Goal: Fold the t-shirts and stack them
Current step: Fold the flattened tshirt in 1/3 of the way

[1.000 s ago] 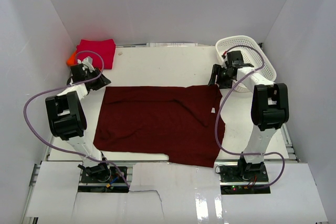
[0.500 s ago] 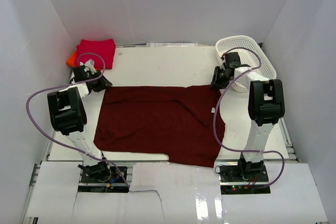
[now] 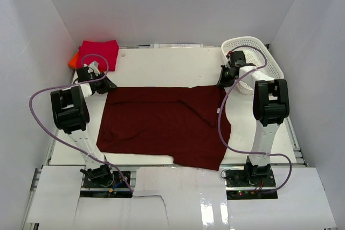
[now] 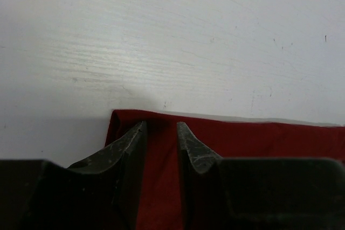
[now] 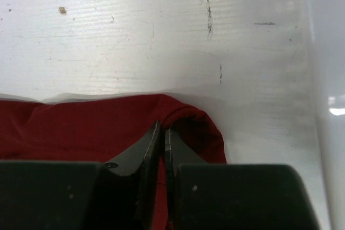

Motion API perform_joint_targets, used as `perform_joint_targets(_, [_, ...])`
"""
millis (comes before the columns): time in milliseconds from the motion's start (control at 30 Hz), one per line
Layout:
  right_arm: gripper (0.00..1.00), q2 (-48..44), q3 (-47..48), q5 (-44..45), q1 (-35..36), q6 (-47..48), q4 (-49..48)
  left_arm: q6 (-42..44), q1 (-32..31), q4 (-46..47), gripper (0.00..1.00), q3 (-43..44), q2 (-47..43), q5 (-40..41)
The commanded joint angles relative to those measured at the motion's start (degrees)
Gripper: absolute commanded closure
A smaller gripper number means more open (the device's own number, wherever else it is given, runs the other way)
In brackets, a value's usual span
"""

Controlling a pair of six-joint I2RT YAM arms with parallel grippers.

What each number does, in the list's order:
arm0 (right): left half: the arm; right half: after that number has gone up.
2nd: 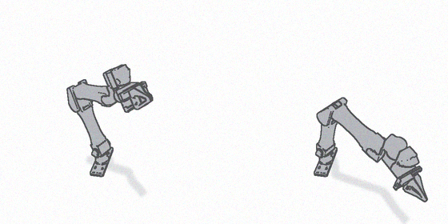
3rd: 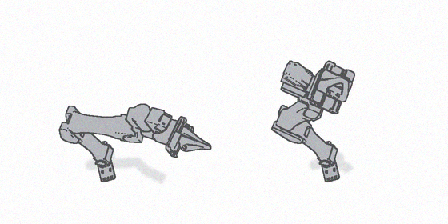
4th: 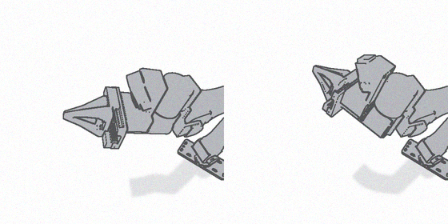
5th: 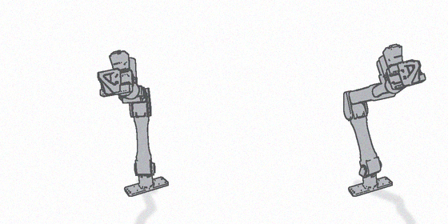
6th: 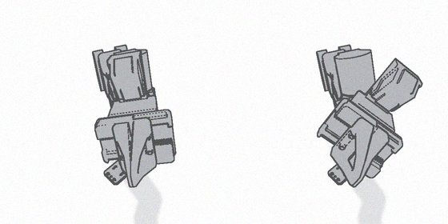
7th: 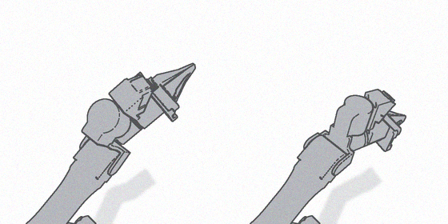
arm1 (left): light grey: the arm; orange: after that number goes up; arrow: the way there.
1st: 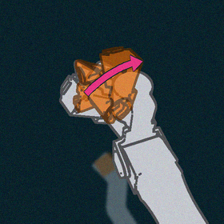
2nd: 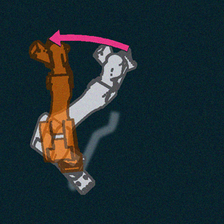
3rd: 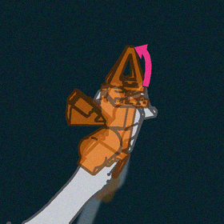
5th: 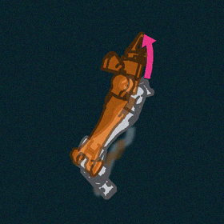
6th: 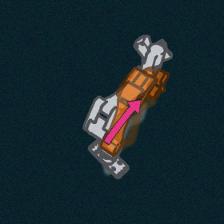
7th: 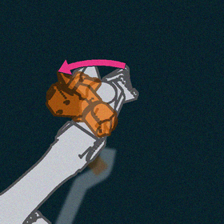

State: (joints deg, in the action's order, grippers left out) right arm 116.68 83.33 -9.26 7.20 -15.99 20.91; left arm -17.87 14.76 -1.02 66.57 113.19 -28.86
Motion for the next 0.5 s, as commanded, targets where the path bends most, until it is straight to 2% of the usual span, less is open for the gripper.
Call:
perform_joint_targets(0, [0.90,1.8,3.3,0.4,-0.2,0.7,-1.1,0.4,-0.4,0.4,0.61,2.2,1.2,1.3])
perform_joint_targets(233, [0.92,5.7,9.3,1.0,-0.2,1.5,0.3,0.4,-0.4,0.4,0.62,4.9,3.9,2.8])
perform_joint_targets(467, [0.92,12.2,19.6,0.9,-0.2,2.5,3.6,0.4,-0.4,-0.2,0.62,9.1,7.1,3.8])
